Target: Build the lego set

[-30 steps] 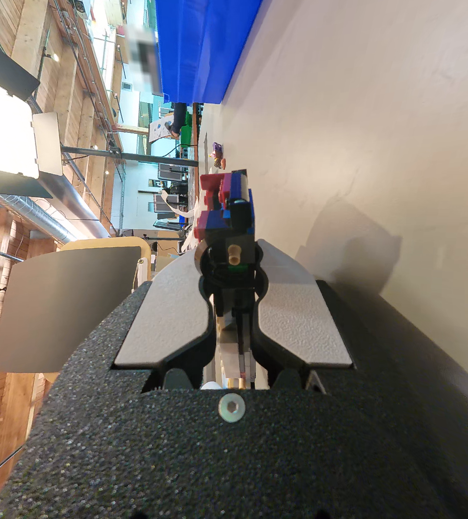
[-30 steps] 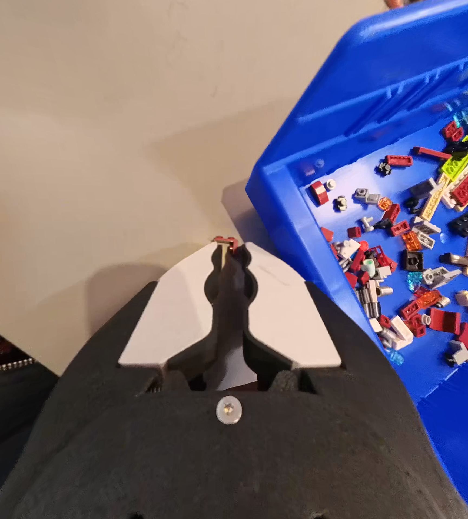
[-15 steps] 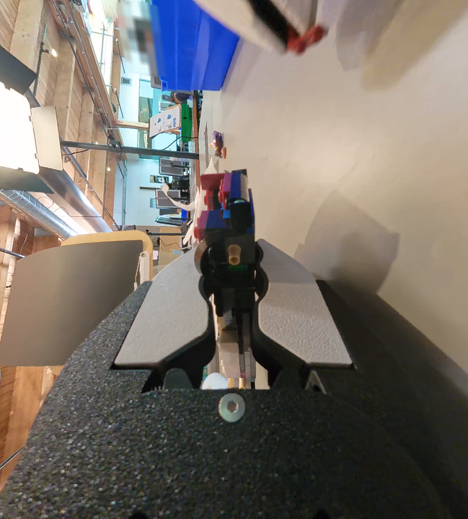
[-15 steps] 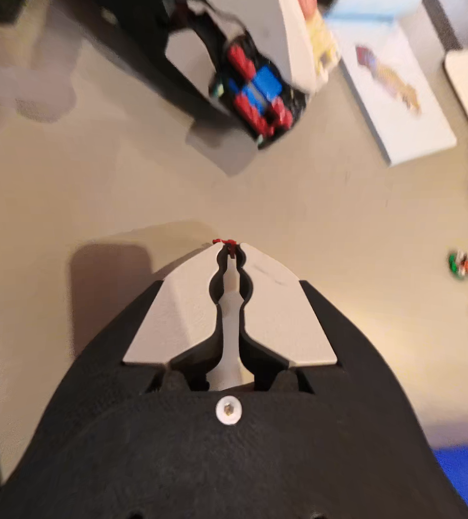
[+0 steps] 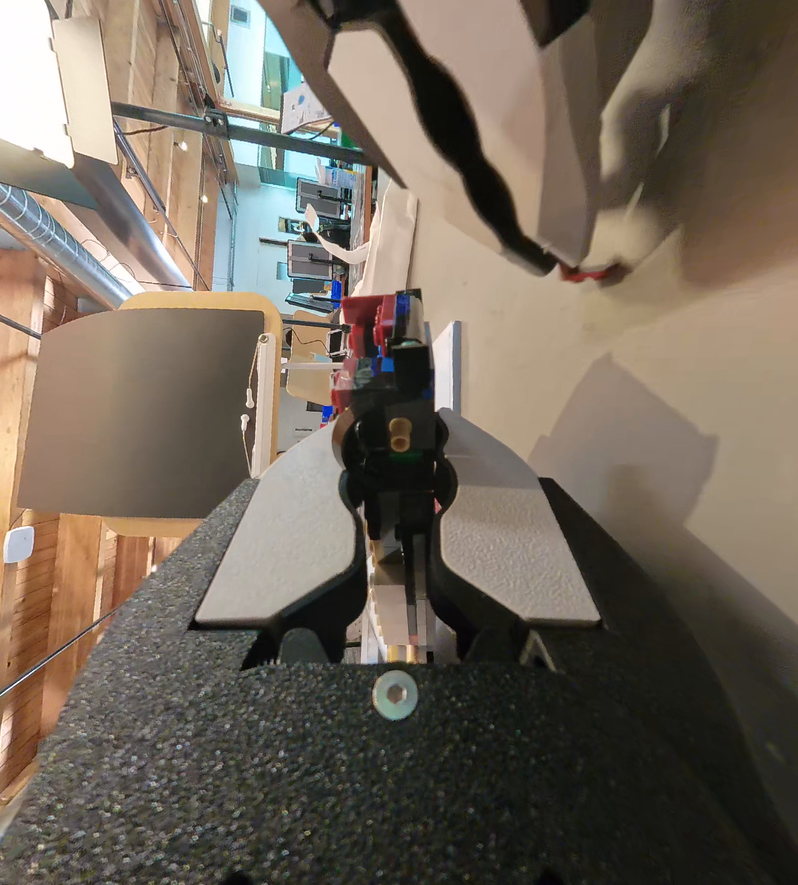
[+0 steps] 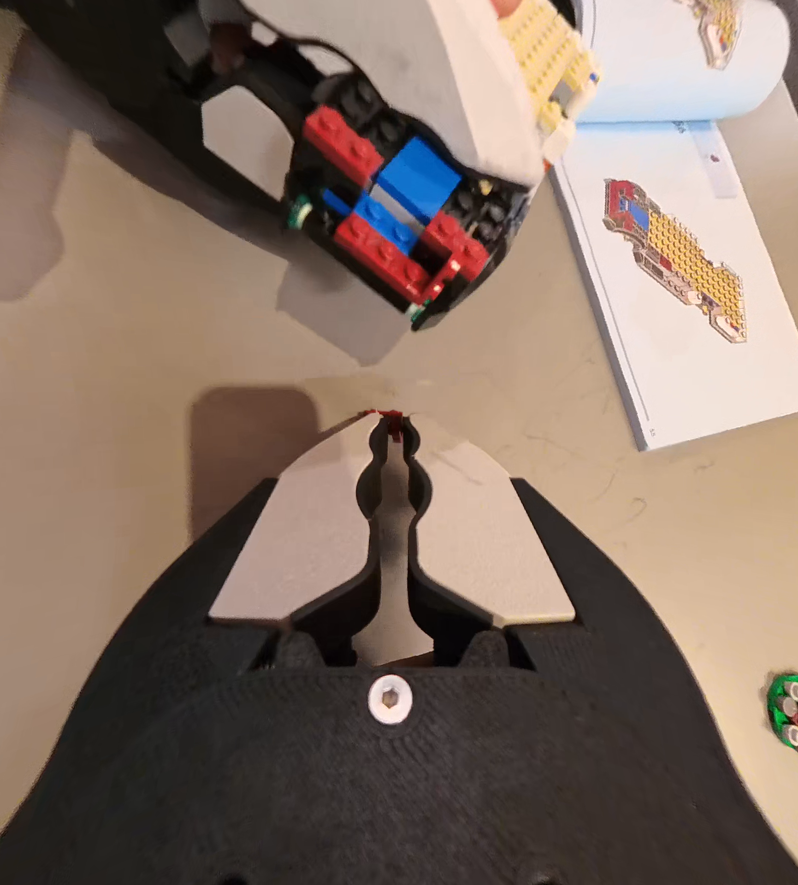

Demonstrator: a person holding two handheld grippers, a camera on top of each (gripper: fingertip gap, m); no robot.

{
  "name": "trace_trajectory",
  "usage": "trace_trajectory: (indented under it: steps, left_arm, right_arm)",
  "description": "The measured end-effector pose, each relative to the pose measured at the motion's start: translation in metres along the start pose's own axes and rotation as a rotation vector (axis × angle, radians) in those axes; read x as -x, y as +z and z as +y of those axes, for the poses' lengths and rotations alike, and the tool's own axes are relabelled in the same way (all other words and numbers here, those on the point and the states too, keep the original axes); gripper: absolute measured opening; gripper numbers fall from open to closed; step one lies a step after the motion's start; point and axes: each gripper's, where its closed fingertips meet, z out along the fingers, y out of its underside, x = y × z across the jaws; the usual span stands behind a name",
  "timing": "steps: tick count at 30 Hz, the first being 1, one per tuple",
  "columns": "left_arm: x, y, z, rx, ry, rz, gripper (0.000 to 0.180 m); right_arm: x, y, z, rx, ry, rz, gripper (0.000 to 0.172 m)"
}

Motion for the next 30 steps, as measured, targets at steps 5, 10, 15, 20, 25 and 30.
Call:
trace_trajectory:
  steps: [5, 10, 15, 20, 25, 30]
  left_arm:
    - [0.002, -0.001, -0.005, -0.029, -0.004, 0.004, 0.026]
    - [0.002, -0.008, -0.011, -0.058, -0.004, 0.011, 0.026]
    - [0.001, -0.011, -0.012, -0.064, -0.025, 0.017, 0.026]
    - [0.001, -0.012, -0.014, -0.057, -0.016, 0.01, 0.026]
    - [0.004, -0.014, -0.015, -0.05, -0.012, -0.005, 0.026]
    - [0.006, -0.015, -0.015, -0.049, -0.014, -0.011, 0.026]
  right_arm:
    - [-0.001, 0.0, 0.011, 0.008, -0.01, 0.048, 0.019]
    - [0.001, -0.006, 0.006, -0.035, -0.028, 0.071, 0.022]
    - [0.005, -0.007, 0.001, -0.075, 0.019, 0.022, 0.019]
    - [0.004, -0.012, -0.003, -0.093, 0.054, 0.003, 0.02]
    - [0.009, -0.01, -0.003, -0.081, 0.097, -0.037, 0.022]
    - [0.011, -0.004, 0.001, -0.045, 0.107, -0.036, 0.022]
